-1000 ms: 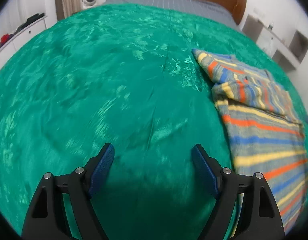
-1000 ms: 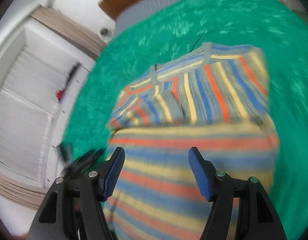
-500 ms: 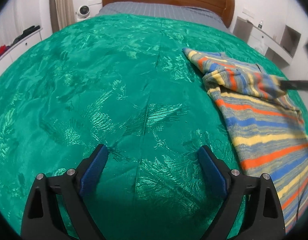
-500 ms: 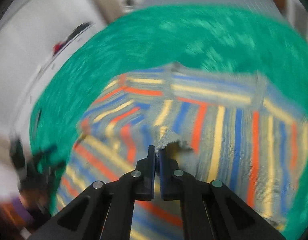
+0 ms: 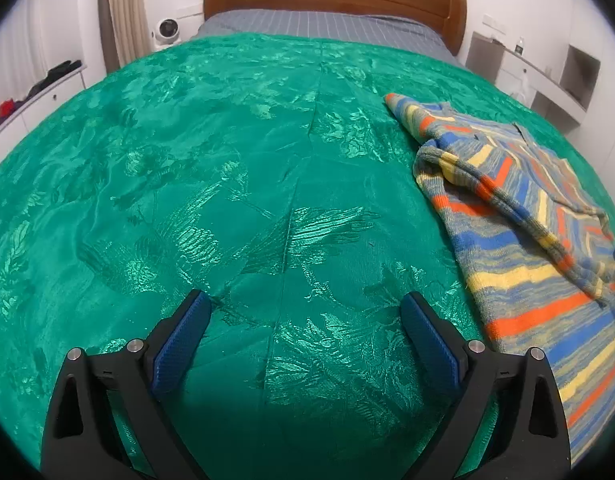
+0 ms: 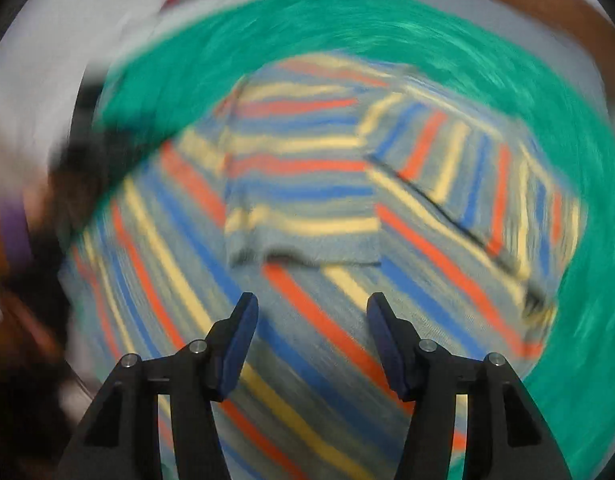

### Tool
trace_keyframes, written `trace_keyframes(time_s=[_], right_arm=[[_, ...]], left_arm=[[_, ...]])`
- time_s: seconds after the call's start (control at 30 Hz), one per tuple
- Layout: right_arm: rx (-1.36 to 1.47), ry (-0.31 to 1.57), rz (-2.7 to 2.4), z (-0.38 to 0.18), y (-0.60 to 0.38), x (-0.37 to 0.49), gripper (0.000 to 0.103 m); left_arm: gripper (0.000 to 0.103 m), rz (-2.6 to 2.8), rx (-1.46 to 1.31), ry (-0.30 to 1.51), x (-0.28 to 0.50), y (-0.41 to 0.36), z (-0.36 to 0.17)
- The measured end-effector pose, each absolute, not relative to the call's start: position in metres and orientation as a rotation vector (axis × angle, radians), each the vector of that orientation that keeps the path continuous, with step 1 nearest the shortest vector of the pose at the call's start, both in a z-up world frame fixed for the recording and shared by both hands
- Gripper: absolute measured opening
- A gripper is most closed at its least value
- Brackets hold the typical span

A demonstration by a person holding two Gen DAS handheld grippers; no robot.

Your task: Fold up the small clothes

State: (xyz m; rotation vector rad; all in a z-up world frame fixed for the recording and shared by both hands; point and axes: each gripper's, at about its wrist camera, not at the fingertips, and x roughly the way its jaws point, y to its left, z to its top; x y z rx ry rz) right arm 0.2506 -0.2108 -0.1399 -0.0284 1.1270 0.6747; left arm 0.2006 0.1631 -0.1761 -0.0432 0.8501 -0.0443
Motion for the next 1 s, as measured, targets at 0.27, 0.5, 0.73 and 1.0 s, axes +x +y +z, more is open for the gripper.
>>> trace_keyframes(time_s=[0.27, 0.5, 0.73, 1.0], right_arm=[[0.632, 1.253, 0.419, -0.187, -0.241, 0.299, 0.054], [0.461, 1.151, 0.420, -0.142, -0.227, 0.321, 0.004], [0.156, 1.015, 0.325, -0.100, -0.237, 0.410, 0.009], [0.433, 1.125, 0.384, -0.141, -0.275, 0.383, 0.032]], left_arm=[[0.098, -0.045, -0.044, 0.842, 0.198, 0.163, -0.176], [0.098, -0.049, -0.049, 0.830, 0.195, 0.164, -0.177], [0.098, -0.046, -0.046, 0.826, 0.195, 0.163, -0.177], [0.098, -0.089, -0.119, 0.866, 0.202, 0.167, -0.167]])
